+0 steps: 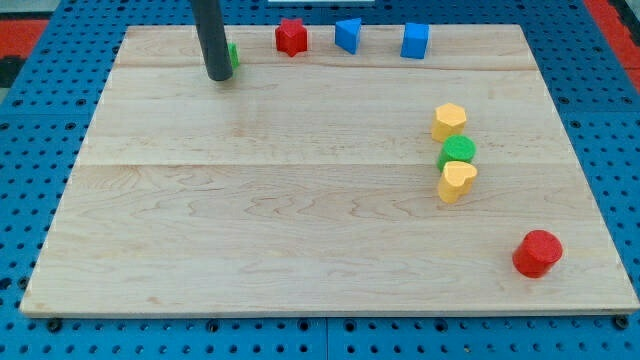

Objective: Push the green star up a bit

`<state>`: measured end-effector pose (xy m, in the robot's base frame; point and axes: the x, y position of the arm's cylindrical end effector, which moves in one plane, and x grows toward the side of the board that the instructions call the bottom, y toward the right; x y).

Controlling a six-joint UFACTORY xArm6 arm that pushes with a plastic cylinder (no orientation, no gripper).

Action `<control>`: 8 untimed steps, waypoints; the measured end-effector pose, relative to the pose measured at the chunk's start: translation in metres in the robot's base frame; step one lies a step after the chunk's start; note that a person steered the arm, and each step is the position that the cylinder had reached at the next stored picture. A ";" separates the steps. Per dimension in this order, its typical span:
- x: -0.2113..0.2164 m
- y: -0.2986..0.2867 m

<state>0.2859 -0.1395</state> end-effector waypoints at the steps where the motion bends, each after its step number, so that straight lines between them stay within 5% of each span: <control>1: -0.001 0.000; 8: 0.021 -0.009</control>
<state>0.3073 -0.1489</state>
